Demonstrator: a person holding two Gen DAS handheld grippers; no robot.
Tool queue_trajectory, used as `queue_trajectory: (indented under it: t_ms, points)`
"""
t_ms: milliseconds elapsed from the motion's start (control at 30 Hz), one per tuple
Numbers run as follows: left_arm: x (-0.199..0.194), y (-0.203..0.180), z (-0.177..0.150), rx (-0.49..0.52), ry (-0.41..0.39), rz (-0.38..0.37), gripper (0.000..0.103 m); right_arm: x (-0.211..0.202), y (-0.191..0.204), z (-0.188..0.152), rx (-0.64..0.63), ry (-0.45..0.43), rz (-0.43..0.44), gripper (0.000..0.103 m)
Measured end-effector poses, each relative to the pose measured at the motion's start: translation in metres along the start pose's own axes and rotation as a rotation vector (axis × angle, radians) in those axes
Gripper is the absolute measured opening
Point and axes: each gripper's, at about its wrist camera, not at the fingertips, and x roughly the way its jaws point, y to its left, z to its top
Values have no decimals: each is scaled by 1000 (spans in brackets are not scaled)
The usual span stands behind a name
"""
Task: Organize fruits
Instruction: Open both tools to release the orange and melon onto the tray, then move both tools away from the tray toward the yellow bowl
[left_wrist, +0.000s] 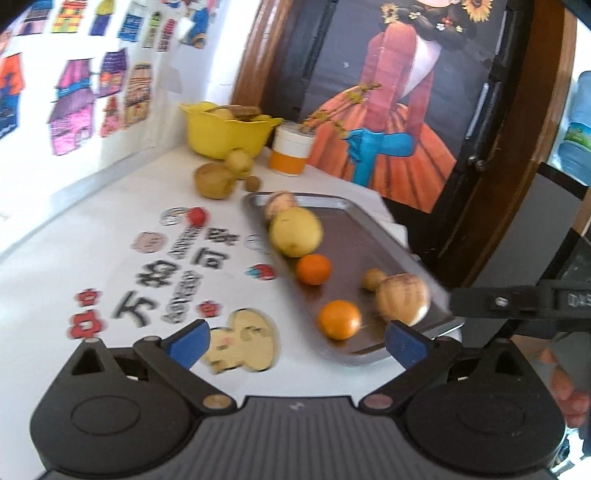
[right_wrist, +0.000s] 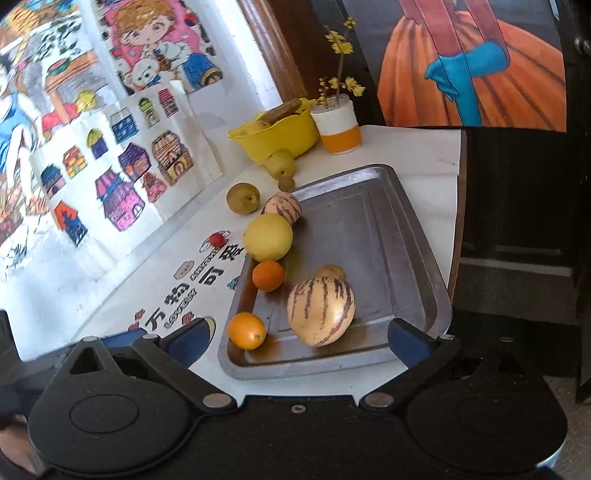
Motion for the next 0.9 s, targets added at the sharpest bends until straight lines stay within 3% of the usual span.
queue_trajectory:
  t_ms: [567,733,900]
  points:
    - [-28,100,-1,-49,33,217,102,25,86,-24,-193,237,52,102]
    - [-27,116,4,-36,38,237,103,43,114,-8,-211,312,103,102]
    - [-20,126,17,-21,30,244,103,56,144,33,-295,261,98,102]
